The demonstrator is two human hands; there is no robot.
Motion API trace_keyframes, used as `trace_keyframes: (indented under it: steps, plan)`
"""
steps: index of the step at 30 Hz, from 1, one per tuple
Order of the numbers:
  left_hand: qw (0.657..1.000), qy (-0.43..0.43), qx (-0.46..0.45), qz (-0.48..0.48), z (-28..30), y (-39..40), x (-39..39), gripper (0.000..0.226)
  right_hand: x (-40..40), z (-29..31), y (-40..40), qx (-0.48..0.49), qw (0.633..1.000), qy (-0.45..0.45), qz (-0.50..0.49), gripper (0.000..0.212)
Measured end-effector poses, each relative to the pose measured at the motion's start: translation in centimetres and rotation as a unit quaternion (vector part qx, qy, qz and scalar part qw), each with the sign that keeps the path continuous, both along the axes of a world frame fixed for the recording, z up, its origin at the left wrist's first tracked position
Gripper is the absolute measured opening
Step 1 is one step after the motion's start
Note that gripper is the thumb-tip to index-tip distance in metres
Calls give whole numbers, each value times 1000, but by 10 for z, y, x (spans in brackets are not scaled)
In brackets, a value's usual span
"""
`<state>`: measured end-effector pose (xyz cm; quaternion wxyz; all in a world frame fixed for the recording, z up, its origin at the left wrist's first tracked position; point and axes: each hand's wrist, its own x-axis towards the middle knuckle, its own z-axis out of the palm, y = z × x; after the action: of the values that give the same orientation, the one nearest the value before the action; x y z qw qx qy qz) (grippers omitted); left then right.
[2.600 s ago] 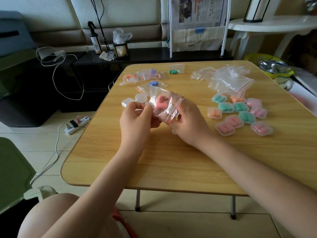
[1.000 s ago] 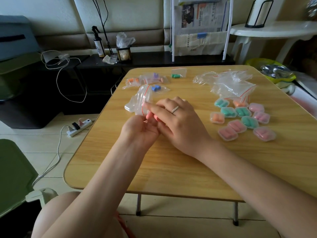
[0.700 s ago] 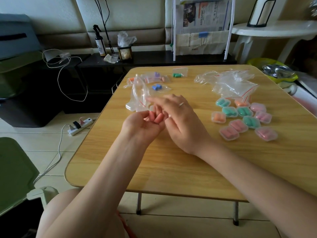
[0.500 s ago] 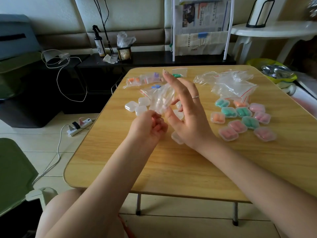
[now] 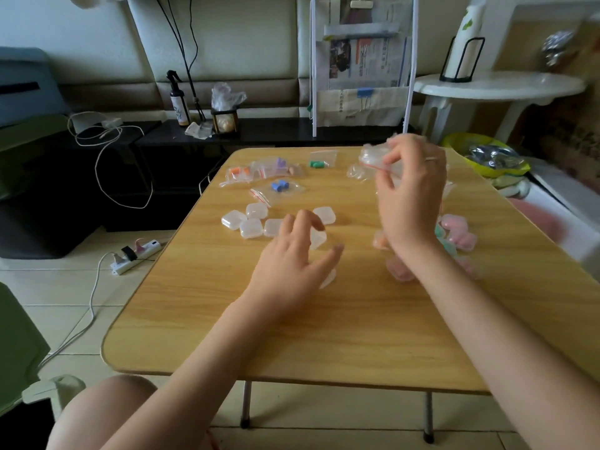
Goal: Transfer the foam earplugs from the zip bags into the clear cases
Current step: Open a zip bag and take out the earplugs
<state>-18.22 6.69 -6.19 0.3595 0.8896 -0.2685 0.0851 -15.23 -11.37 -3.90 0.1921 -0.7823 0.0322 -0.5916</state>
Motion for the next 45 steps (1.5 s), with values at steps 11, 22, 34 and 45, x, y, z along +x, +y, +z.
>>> trace_keyframes:
  steps: [11,22,34,45]
  plan:
    - [981,-115,151,-27,-16,9,-9,49,20,-7,-55,-62,840,523,-128,51]
    - [999,2,46,9,-12,13,-4,32,-8,-2,-17,29,938,296,178,29]
    - [928,257,-268,15,-5,18,15,55,-35,-15,35,125,832,346,415,29]
    - [774,454,-435,-77,1,11,12,29,-39,-22,34,133,862,258,415,30]
